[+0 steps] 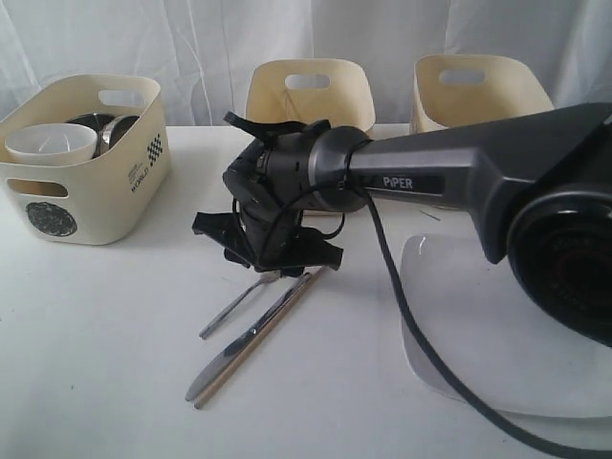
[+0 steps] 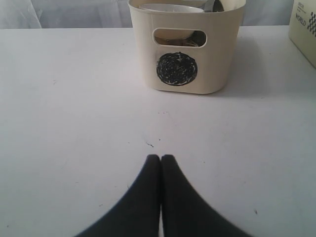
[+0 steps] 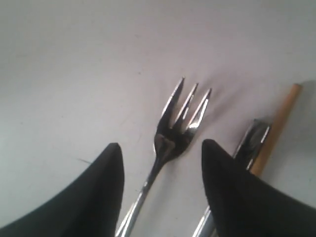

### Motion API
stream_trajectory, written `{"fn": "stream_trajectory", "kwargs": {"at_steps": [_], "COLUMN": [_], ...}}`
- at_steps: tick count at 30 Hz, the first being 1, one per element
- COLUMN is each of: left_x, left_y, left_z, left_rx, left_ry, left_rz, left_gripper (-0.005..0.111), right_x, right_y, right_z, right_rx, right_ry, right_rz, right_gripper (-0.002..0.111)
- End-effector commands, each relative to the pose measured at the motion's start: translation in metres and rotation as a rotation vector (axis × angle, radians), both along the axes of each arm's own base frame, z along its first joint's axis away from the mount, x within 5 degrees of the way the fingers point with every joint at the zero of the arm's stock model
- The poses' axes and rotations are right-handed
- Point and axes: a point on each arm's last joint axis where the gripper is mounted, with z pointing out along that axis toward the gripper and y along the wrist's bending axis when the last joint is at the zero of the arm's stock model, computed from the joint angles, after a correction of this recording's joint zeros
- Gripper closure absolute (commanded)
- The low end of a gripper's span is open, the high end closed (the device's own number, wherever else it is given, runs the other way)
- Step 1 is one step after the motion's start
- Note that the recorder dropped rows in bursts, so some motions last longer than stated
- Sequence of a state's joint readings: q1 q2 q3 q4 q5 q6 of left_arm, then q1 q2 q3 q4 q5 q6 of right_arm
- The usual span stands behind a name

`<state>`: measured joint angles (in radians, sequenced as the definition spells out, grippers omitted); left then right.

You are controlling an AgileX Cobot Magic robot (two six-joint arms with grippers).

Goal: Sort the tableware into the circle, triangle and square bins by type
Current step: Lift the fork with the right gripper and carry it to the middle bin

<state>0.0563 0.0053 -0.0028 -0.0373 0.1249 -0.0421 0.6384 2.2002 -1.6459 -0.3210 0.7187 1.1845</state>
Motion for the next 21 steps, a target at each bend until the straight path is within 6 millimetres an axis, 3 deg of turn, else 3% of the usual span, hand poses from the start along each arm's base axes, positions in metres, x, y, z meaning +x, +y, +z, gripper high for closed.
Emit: {"fn": "stream_trajectory", "kwargs": {"at_steps": [1, 15, 21], "left_x": [0.0, 0.0, 0.0], "left_y": [0.0, 0.0, 0.0], "left_z": [-0.001, -0.001, -0.001], "left_rx": [-0.01, -0.008, -0.008], "left_ry": [0.0, 0.0, 0.0], "left_rz": [0.002, 0.001, 0.001], "left_gripper": [0.107, 0.107, 0.107], "right_x": [-0.006, -0.008, -0.009], "right_y": [0.002, 0.017, 0.025], "right_z": [-0.003, -0.008, -0.024], "right_rx": [-0.036, 0.002, 0.042], "right_ry": [0.047, 0.02, 0.072], "right_rz": [-0.013, 0.025, -0.001], "right_gripper": [0.061, 0.061, 0.061]}}
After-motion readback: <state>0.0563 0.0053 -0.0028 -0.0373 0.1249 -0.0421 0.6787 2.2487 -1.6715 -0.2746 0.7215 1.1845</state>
